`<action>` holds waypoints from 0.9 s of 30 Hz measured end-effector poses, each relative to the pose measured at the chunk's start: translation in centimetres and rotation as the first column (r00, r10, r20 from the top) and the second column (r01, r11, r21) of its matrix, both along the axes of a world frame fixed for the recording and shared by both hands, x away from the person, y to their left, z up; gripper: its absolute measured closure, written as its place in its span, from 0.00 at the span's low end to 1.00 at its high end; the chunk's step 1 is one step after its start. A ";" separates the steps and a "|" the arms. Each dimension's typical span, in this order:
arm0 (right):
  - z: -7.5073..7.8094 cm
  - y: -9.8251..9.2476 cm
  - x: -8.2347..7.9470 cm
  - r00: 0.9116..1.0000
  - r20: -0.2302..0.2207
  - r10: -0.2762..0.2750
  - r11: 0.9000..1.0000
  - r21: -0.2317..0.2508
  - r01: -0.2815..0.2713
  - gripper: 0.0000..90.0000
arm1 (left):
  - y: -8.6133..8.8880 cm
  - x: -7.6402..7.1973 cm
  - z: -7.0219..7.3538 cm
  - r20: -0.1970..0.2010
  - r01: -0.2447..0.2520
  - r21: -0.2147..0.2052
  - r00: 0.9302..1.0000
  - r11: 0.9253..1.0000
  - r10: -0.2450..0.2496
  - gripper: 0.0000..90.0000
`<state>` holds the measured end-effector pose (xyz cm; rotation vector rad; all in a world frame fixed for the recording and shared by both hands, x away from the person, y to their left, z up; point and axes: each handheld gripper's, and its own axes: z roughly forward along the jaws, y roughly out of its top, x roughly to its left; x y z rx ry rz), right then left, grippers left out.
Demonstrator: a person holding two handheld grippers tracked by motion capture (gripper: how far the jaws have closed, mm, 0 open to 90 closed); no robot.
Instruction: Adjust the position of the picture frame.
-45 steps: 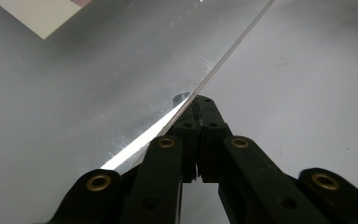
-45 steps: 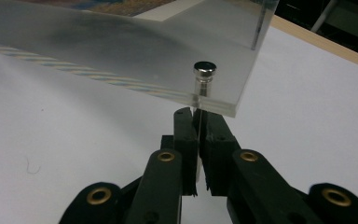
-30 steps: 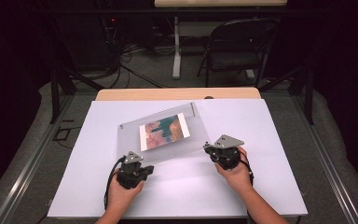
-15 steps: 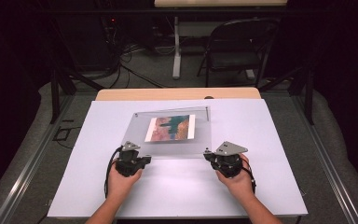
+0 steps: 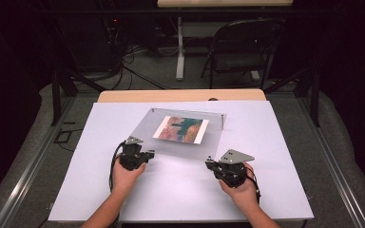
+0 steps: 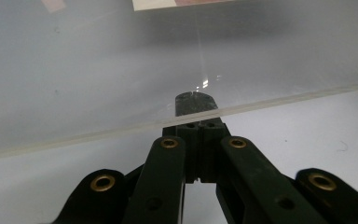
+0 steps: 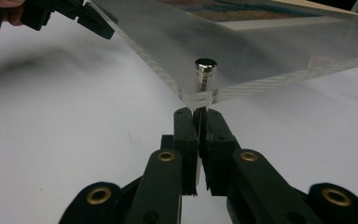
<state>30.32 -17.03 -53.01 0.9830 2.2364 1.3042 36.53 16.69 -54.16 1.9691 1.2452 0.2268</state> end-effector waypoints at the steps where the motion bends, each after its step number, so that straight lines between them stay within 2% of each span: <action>1: 0.0 0.1 0.0 1.000 -0.004 0.004 1.000 0.006 -0.004 0.95 | 0.1 0.0 -0.1 -0.004 -0.002 0.001 1.000 1.000 0.002 1.00; 9: -0.3 1.2 -0.1 0.997 -0.043 0.068 0.997 0.030 -0.067 0.95 | 1.5 -1.0 -0.1 -0.004 -0.032 0.030 0.999 0.999 0.032 0.95; 17: -0.8 3.5 0.2 0.988 -0.066 0.140 0.990 0.021 -0.138 0.95 | 3.2 -3.4 0.5 0.016 -0.051 0.013 0.999 0.999 0.051 0.89; 22: -1.6 6.5 0.1 0.975 -0.077 0.210 0.977 -0.010 -0.212 0.95 | 3.3 -4.9 0.7 0.024 -0.046 0.008 0.999 0.999 0.045 0.81; 27: -2.6 9.9 -0.5 0.953 -0.087 0.291 0.954 -0.052 -0.296 0.95 | 3.2 -6.2 0.6 0.031 -0.031 0.002 0.999 1.000 0.031 0.73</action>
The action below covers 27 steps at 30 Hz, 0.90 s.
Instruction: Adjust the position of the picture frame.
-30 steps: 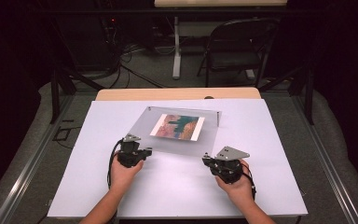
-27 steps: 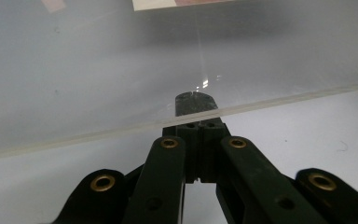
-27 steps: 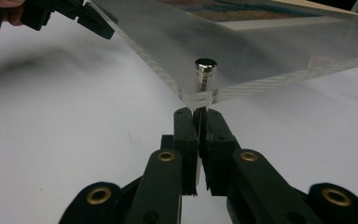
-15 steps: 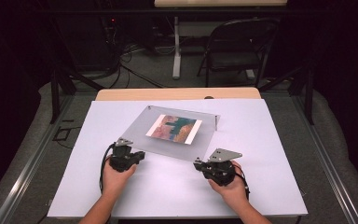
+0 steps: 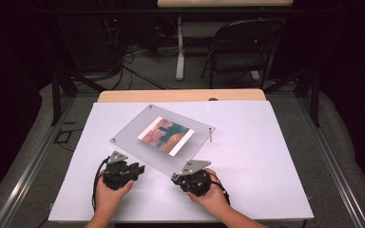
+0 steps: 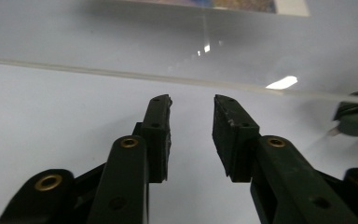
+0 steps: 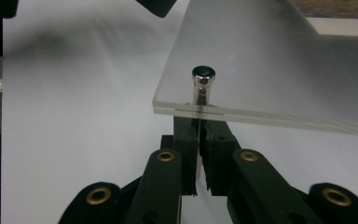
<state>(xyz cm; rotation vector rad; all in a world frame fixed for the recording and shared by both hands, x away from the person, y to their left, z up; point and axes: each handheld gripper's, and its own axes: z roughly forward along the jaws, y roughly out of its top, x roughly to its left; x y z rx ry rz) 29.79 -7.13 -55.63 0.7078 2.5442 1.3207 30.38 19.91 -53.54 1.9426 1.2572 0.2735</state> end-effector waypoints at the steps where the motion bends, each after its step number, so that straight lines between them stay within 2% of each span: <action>1: -0.2 0.4 -0.1 1.000 0.003 0.007 1.000 -0.004 -0.007 0.95 | 0.0 -0.5 0.0 0.004 0.004 -0.004 1.000 1.000 -0.004 0.72; 8: -0.4 0.3 0.1 1.000 -0.023 0.018 1.000 0.020 -0.018 0.92 | 0.1 -1.9 -0.1 0.006 0.020 -0.044 1.000 0.999 -0.019 0.63; 9: 0.0 0.0 0.0 0.999 -0.012 0.037 0.999 0.028 -0.037 0.83 | 0.0 -2.3 -0.2 0.009 0.024 -0.049 1.000 0.998 -0.024 0.61; 10: 0.0 0.0 0.0 0.999 -0.012 0.037 0.999 0.028 -0.037 0.83 | 0.0 -2.3 -0.2 0.009 0.024 -0.049 1.000 0.998 -0.024 0.60; 11: 0.4 -0.5 -0.2 0.999 -0.016 0.042 0.999 0.026 -0.042 0.77 | -0.2 -2.6 -0.2 0.009 0.034 -0.047 0.999 0.998 -0.034 0.59; 14: 0.5 -1.1 -0.4 0.999 -0.032 0.028 0.999 0.036 -0.027 0.73 | -0.7 -3.0 -0.3 0.017 0.047 -0.049 0.999 0.998 -0.046 0.58; 16: 0.5 -2.1 -0.7 0.998 -0.065 0.017 0.998 0.061 -0.013 0.70 | -1.3 -3.3 -0.3 0.023 0.070 -0.044 0.997 0.997 -0.069 0.57; 17: 0.6 -2.5 -0.8 0.998 -0.068 0.012 0.998 0.061 -0.008 0.69 | -1.7 -3.5 -0.3 0.035 0.076 -0.040 0.997 0.996 -0.075 0.56; 19: 1.1 -3.7 -1.2 0.998 -0.059 -0.002 0.998 0.066 0.006 0.66 | -2.5 -3.8 -0.3 0.039 0.109 -0.027 0.993 0.994 -0.108 0.54; 22: 1.4 -4.6 -1.3 0.998 -0.056 -0.021 0.997 0.074 0.025 0.63 | -3.0 -3.9 -0.4 0.036 0.123 -0.028 0.992 0.992 -0.122 0.52; 23: 1.7 -5.5 -1.3 0.997 -0.050 -0.051 0.995 0.081 0.055 0.60 | -3.4 -4.0 -0.5 0.028 0.136 -0.019 0.990 0.991 -0.135 0.52; 27: 2.1 -7.1 -0.9 0.994 -0.043 -0.099 0.990 0.095 0.103 0.59 | -4.3 -4.1 -0.7 0.034 0.162 -0.026 0.986 0.986 -0.161 0.52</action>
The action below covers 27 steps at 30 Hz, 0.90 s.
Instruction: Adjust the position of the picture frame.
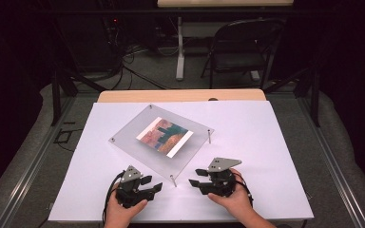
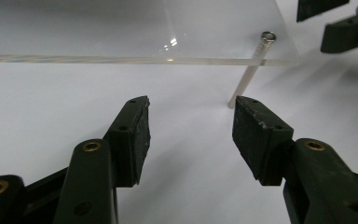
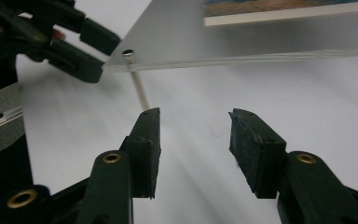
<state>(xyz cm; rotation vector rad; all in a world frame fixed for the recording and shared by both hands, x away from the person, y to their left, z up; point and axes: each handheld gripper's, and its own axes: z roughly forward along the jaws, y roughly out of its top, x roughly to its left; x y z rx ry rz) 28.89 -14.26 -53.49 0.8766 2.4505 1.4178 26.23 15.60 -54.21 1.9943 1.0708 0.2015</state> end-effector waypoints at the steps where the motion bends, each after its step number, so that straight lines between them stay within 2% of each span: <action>1: 0.0 0.0 0.0 1.000 0.000 0.000 1.000 0.000 0.000 0.59 | 0.0 0.0 0.0 0.000 0.000 0.000 1.000 1.000 0.000 0.52; 2: 0.1 -0.8 0.3 0.999 0.009 -0.035 0.999 0.004 0.035 0.59 | -0.5 -0.1 -0.1 0.003 0.015 -0.008 1.000 1.000 -0.015 0.54; 4: 0.1 -1.3 0.6 0.998 -0.002 -0.061 0.998 0.025 0.061 0.59 | -1.1 0.0 -0.2 0.006 0.032 -0.015 0.999 0.999 -0.032 0.57; 5: 0.1 -1.4 0.7 0.998 -0.002 -0.070 0.997 0.039 0.070 0.59 | -1.5 -0.1 -0.2 0.009 0.032 -0.007 0.999 0.999 -0.032 0.58; 6: 0.2 -1.6 0.8 0.997 0.003 -0.077 0.997 0.033 0.076 0.59 | -2.0 0.0 -0.3 0.009 0.036 0.002 0.999 0.999 -0.036 0.59; 10: 0.0 -1.8 1.0 0.995 -0.002 -0.095 0.994 0.043 0.095 0.59 | -3.3 0.1 -0.7 0.013 0.057 0.008 0.998 0.998 -0.057 0.64; 13: -0.1 -2.1 1.3 0.993 -0.012 -0.116 0.992 0.050 0.117 0.59 | -4.2 0.4 -1.0 0.013 0.072 0.010 0.997 0.997 -0.072 0.72; 16: 0.0 -2.5 1.4 0.991 -0.012 -0.133 0.990 0.056 0.133 0.59 | -4.8 0.6 -1.3 0.017 0.063 0.018 0.998 0.998 -0.063 0.76; 22: -0.1 -3.0 1.8 0.988 -0.023 -0.155 0.985 0.068 0.156 0.60 | -5.2 1.1 -1.4 0.025 0.040 -0.008 0.999 0.999 -0.040 0.84; 27: -0.1 -3.4 2.0 0.985 -0.029 -0.171 0.982 0.079 0.173 0.60 | -5.6 1.2 -1.7 0.020 0.040 -0.007 0.999 0.999 -0.040 0.90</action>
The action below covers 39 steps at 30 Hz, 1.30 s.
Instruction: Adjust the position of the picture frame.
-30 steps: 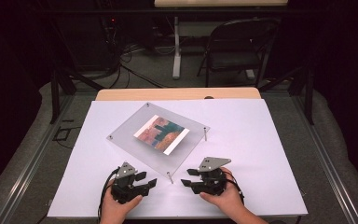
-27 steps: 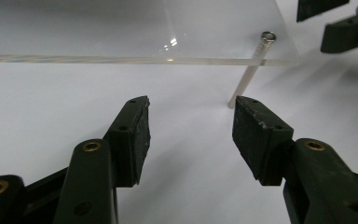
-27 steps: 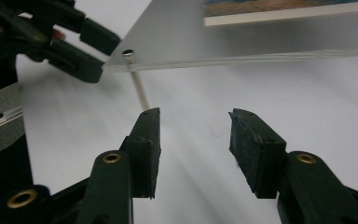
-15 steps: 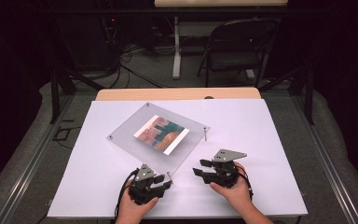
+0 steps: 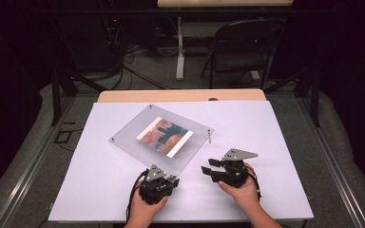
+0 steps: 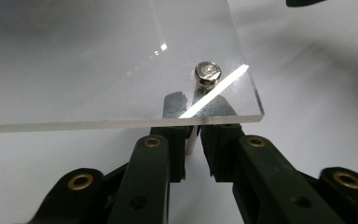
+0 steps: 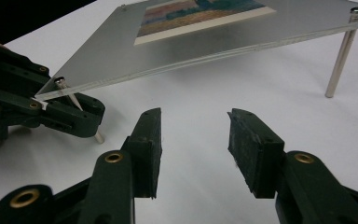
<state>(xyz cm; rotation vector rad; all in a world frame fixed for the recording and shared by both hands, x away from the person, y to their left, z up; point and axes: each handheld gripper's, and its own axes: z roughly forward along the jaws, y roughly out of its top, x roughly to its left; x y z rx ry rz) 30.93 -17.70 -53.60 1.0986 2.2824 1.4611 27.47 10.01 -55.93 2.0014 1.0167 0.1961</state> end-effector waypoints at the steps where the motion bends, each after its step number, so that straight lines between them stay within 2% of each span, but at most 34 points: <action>1: 0.0 0.0 0.0 1.000 0.000 0.000 1.000 0.000 0.000 0.60 | -0.1 0.0 -0.1 -0.004 0.002 -0.001 1.000 1.000 -0.002 0.90; 6: -0.1 -0.2 0.4 1.000 0.003 -0.014 1.000 -0.005 0.014 0.61 | -0.1 0.1 -0.2 -0.006 -0.002 -0.011 1.000 1.000 0.002 0.93; 9: -0.2 -0.2 1.1 0.999 0.011 -0.033 0.999 -0.016 0.034 0.62 | -0.1 0.0 -0.2 0.009 0.005 0.002 1.000 1.000 -0.005 0.94; 16: -0.5 -0.3 3.3 0.996 0.024 -0.081 0.995 -0.059 0.083 0.64 | 0.4 -0.1 0.3 -0.015 -0.003 -0.026 1.000 1.000 0.003 0.95; 19: -1.1 -0.3 4.5 0.994 0.022 -0.106 0.990 -0.094 0.107 0.65 | 0.9 -0.2 0.5 -0.022 -0.012 -0.032 1.000 0.999 0.011 0.95; 23: -1.5 -0.4 6.2 0.990 0.035 -0.135 0.984 -0.113 0.138 0.67 | 1.7 -0.4 0.8 -0.026 -0.023 -0.040 0.999 0.999 0.022 0.95; 24: -1.5 -0.4 6.2 0.990 0.035 -0.135 0.984 -0.113 0.138 0.67 | 1.7 -0.4 0.8 -0.026 -0.023 -0.040 0.999 0.999 0.022 0.95; 25: -1.7 -0.2 7.0 0.990 0.043 -0.132 0.984 -0.117 0.137 0.69 | 2.1 -0.6 0.9 -0.030 -0.027 -0.035 0.999 0.999 0.026 0.95; 28: -1.7 0.1 7.9 0.990 0.051 -0.128 0.984 -0.119 0.133 0.72 | 2.4 -0.7 0.9 -0.030 -0.038 -0.036 0.999 0.999 0.037 0.95; 32: -1.8 0.7 9.0 0.991 0.057 -0.119 0.985 -0.119 0.126 0.73 | 3.0 -0.8 1.2 -0.031 -0.048 -0.053 0.998 0.997 0.046 0.95; 39: -2.0 1.6 9.5 0.994 0.061 -0.095 0.990 -0.097 0.101 0.78 | 4.1 -1.3 1.5 -0.028 -0.083 -0.071 0.996 0.994 0.081 0.95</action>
